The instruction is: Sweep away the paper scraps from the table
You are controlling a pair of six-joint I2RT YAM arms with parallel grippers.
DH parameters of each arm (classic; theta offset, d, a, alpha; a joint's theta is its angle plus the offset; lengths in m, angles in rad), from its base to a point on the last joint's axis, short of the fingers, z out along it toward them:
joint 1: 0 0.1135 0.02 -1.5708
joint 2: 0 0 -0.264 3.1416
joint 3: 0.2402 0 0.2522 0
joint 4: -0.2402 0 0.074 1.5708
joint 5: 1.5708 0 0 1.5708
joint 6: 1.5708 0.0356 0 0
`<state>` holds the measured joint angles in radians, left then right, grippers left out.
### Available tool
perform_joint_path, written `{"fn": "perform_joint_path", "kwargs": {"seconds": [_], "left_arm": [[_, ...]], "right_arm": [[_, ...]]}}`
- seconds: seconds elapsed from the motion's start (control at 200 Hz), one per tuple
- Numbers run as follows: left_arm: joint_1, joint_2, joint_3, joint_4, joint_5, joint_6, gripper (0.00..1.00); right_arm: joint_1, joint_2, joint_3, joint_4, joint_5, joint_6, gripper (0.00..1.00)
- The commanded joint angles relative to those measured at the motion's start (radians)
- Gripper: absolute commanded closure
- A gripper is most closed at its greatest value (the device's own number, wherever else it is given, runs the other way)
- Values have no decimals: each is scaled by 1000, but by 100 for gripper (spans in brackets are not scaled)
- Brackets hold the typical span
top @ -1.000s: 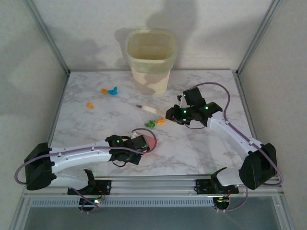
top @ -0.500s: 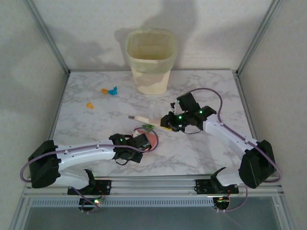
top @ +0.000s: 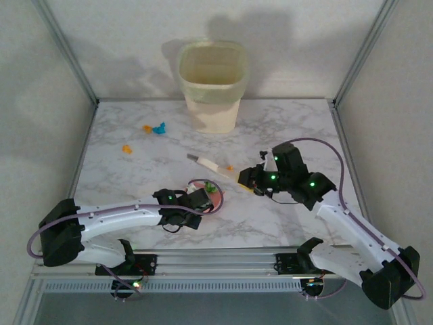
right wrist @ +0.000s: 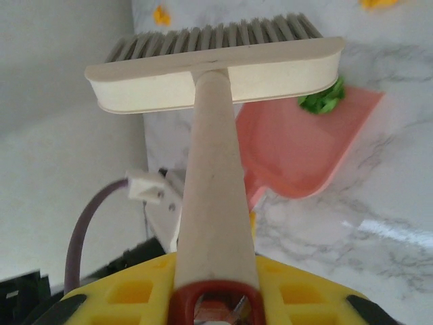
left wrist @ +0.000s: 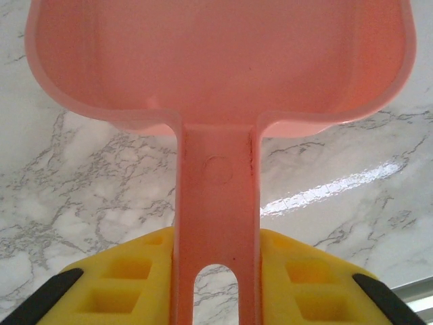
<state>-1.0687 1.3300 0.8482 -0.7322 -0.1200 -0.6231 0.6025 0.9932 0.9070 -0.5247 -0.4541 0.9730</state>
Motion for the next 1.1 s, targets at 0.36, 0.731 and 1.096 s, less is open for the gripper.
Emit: {"fn": "perform_joint_path", "kwargs": {"seconds": [0.36, 0.731, 1.096], "left_arm": [[10, -26, -8, -7, -17, 26, 100], [10, 20, 5, 24, -5, 46, 100], [10, 30, 12, 36, -12, 51, 100]], "right_arm": [[-12, 254, 310, -387, 817, -413, 100], [21, 449, 304, -245, 825, -417, 100], [70, 513, 288, -275, 744, -431, 100]]}}
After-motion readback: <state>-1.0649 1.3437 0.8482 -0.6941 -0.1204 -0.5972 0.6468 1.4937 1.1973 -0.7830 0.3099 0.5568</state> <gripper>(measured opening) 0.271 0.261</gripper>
